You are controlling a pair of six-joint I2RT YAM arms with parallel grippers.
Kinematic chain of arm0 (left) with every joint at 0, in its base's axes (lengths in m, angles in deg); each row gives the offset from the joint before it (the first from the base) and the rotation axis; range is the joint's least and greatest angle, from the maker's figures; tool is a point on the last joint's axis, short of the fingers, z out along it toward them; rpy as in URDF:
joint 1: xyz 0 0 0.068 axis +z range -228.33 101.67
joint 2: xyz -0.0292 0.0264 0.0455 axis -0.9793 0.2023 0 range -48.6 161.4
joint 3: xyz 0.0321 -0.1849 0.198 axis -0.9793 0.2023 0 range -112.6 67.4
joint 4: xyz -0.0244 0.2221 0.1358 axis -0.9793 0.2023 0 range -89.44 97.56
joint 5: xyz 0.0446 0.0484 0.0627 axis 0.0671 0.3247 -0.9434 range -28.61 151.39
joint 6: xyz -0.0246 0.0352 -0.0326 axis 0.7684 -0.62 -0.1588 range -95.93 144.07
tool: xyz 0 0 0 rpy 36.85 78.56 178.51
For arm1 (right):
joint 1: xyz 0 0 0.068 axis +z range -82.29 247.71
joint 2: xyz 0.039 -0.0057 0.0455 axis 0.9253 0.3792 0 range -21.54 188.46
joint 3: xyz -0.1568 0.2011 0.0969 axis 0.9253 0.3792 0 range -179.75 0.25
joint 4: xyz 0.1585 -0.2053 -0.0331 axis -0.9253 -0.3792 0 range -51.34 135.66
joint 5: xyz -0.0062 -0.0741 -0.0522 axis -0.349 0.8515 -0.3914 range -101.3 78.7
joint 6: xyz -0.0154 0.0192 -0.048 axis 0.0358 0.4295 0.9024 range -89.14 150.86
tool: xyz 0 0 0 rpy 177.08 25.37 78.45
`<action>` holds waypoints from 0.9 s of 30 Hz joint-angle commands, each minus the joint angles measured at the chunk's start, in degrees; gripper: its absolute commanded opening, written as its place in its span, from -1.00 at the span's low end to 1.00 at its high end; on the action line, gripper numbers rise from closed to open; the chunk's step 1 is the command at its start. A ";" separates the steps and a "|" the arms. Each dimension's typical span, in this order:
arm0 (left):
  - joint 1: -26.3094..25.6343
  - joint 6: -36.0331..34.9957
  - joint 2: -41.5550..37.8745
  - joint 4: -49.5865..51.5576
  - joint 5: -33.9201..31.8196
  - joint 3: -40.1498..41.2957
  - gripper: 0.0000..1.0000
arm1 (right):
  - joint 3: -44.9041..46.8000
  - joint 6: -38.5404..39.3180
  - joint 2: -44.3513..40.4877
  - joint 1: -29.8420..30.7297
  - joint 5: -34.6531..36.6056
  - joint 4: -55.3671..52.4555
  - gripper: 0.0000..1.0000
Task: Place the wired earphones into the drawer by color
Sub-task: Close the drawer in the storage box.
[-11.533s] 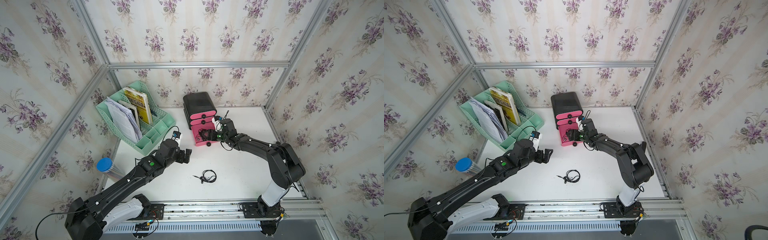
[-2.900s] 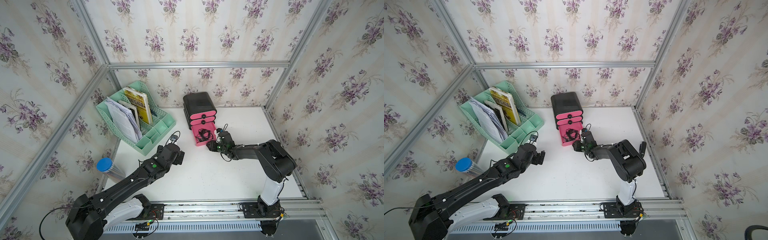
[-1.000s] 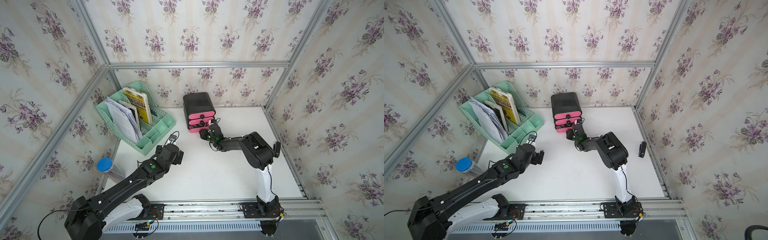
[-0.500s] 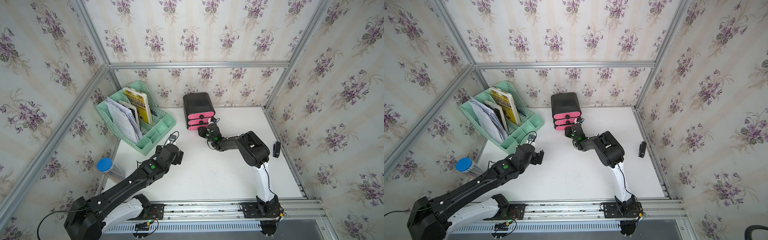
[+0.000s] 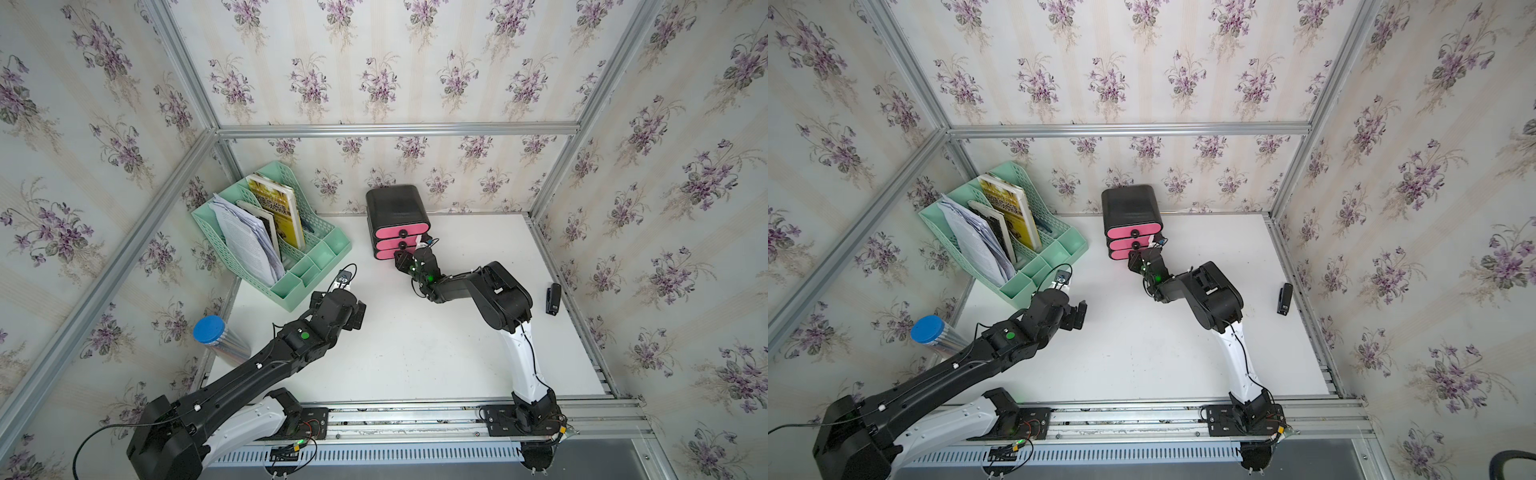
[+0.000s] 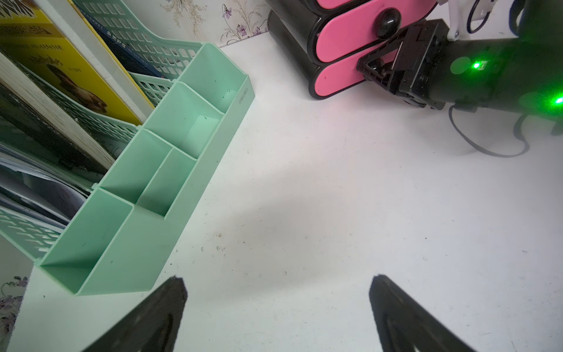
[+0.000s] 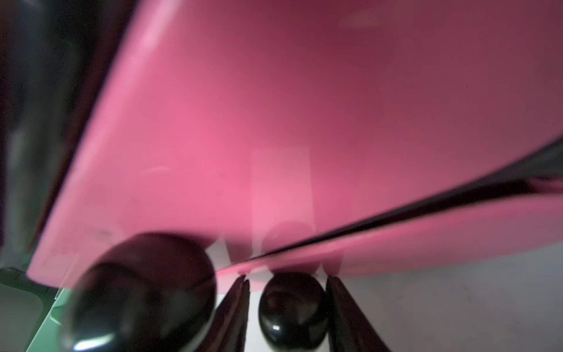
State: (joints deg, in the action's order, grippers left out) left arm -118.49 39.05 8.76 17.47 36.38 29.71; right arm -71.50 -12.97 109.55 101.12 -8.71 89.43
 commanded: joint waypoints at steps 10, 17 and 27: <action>0.06 -0.78 -0.37 -1.53 -0.72 0.51 0.97 | 0.64 -0.53 -0.40 0.13 0.01 4.23 -0.03; 0.08 -1.19 -1.50 -2.31 -0.91 1.37 0.97 | 9.66 1.71 -7.88 0.05 -0.84 3.71 0.00; 0.02 -5.33 -9.92 -7.28 -0.64 6.76 0.97 | 28.62 6.95 -26.46 -5.89 -2.58 1.60 0.14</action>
State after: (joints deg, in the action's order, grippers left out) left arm -118.49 36.19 1.11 13.91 36.14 35.19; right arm -45.66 -8.84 86.68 97.01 -10.86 91.07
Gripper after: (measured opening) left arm 0.988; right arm 0.562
